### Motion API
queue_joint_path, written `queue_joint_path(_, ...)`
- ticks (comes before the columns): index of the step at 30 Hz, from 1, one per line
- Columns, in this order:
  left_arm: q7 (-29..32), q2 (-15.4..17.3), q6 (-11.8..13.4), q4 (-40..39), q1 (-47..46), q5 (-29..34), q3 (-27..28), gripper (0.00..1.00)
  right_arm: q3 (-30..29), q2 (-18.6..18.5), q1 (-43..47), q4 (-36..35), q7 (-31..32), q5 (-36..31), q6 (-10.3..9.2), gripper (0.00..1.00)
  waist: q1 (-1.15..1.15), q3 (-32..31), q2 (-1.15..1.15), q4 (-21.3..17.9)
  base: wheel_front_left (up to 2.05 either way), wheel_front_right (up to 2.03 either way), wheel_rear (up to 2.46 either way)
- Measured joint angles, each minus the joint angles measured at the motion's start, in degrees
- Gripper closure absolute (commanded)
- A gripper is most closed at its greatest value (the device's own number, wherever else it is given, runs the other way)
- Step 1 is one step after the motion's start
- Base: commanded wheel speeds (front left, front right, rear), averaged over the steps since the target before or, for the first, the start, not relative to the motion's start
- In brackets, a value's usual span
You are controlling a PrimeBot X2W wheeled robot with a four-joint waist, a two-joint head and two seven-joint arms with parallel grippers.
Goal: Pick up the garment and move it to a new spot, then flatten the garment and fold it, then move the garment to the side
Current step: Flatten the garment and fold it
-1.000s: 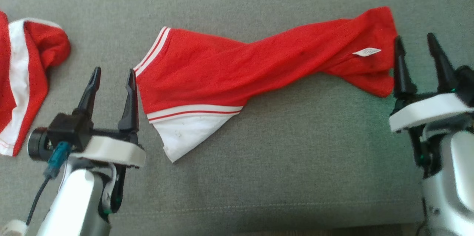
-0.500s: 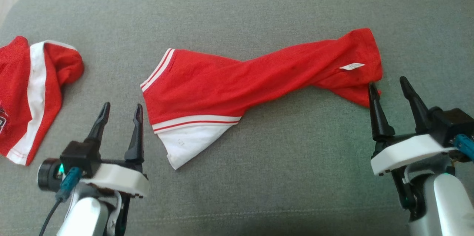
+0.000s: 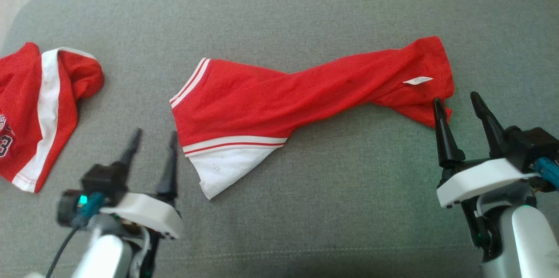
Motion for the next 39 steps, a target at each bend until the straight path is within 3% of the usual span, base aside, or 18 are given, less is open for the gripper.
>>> queue_joint_path(11, 10.4, -3.01, -6.81, 11.93, -0.43, -8.55, -3.44, 0.0, 0.82, 0.37, -0.05, -0.16, 0.22, 1.05, 0.0, 0.0, 0.0, 2.72, 0.0, -1.18, 0.0, 0.0, 0.0)
queue_joint_path(18, 11.27, -3.61, -10.28, 16.08, -4.3, -11.39, -3.42, 0.0, 0.63, 0.6, -0.08, -0.16, 0.22, 1.05, 0.0, 0.0, 0.0, 3.58, 0.0, -1.83, 0.0, 0.0, 0.0)
queue_joint_path(20, 11.6, -3.72, -11.28, 17.0, -5.31, -12.43, -3.55, 0.74, 0.49, 0.63, -0.08, -0.16, 0.22, 1.05, 0.0, 0.0, 0.0, 3.73, 0.0, -1.95, 0.0, 0.0, 0.0)
queue_joint_path(21, 11.56, -3.74, -11.49, 17.39, -5.67, -12.47, -3.65, 1.0, 0.43, 0.64, -0.08, -0.16, 0.22, 1.07, 0.0, 0.0, 0.0, 3.78, 0.0, -2.0, 0.0, 0.0, 0.0)
queue_joint_path(30, 5.54, -2.94, -12.12, 14.86, -6.31, -10.17, -4.48, 1.0, -0.19, 0.93, -0.08, -0.04, 0.21, 1.62, 0.0, 0.0, 0.0, 3.13, 0.0, -1.79, 0.0, 0.0, 0.0)
queue_joint_path(39, 8.71, 1.63, -10.14, -5.84, -2.19, -7.75, -6.11, 1.0, -1.55, 1.13, -0.03, -0.16, 0.21, 1.67, 0.0, 0.0, 0.0, 2.39, 0.0, -0.56, 0.0, 0.0, 0.0)
